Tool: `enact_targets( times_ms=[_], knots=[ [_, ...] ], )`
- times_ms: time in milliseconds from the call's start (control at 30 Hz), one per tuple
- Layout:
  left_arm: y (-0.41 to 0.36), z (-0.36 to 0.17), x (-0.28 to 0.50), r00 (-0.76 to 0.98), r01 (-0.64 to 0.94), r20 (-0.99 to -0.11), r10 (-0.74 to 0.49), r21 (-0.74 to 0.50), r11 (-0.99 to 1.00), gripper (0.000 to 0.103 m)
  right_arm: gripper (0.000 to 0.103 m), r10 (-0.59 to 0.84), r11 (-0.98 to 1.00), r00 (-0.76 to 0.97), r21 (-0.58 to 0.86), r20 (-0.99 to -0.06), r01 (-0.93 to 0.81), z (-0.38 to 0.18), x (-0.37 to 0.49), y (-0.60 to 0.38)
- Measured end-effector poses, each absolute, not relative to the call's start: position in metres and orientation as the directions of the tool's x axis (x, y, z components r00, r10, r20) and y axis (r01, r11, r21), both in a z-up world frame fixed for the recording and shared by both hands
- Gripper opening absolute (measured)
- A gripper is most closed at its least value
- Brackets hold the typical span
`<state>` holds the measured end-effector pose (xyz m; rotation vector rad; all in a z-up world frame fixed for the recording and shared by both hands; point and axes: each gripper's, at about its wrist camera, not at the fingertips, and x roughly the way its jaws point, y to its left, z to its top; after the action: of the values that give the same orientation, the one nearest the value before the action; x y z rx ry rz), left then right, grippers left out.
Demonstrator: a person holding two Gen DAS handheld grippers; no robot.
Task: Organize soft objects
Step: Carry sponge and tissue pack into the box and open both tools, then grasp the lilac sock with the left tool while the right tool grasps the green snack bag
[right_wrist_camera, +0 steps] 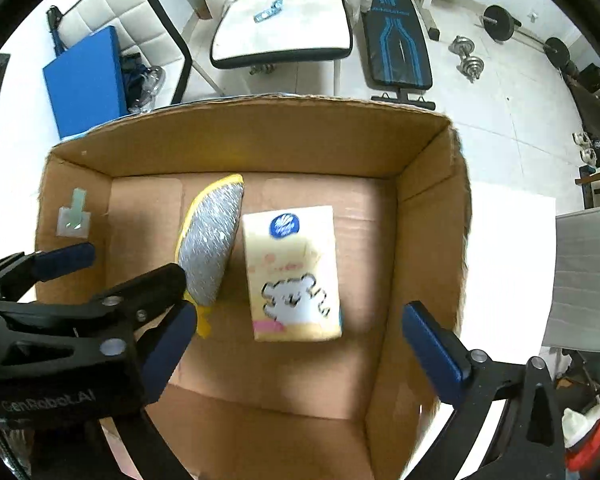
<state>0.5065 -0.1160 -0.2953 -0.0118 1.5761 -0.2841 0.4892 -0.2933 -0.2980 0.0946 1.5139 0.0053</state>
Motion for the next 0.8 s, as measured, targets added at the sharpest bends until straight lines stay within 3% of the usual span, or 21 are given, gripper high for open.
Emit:
enact_targets(
  times_ms=[400,533,600,633,700,800],
  knots=[
    [-0.071,-0.22,0.399,0.155,0.142,-0.976,-0.156,-0.134,0.981,0.1,0.103,0.104,0.994,0.167,0.098,-0.98,-0.045,-0.234,0.371,-0.296],
    [-0.049,-0.238,0.34,0.155,0.081,-0.982,-0.107,-0.095,0.992,0.1,0.103,0.05,0.997,0.12,0.042,-0.992,-0.068,-0.25,0.312,-0.314],
    [-0.044,-0.264,0.319,0.089,0.04,-0.987,-0.136,-0.133,0.99,0.099,0.103,-0.006,0.998,0.084,-0.011,-0.996,-0.066,-0.271,0.296,-0.324],
    [-0.043,-0.281,0.312,0.039,0.019,-0.985,-0.169,-0.169,0.985,0.097,0.103,-0.013,0.998,0.063,-0.017,-0.998,-0.067,-0.28,0.292,-0.327],
    [-0.048,-0.307,0.304,-0.035,0.009,-0.98,-0.195,-0.195,0.981,0.069,0.102,-0.003,0.998,0.012,-0.004,-1.0,-0.058,-0.307,0.286,-0.336],
    [-0.065,-0.337,0.303,-0.081,0.032,-0.981,-0.176,-0.179,0.983,0.063,0.087,0.013,0.999,-0.051,0.015,-0.999,-0.05,-0.346,0.286,-0.346]
  ],
)
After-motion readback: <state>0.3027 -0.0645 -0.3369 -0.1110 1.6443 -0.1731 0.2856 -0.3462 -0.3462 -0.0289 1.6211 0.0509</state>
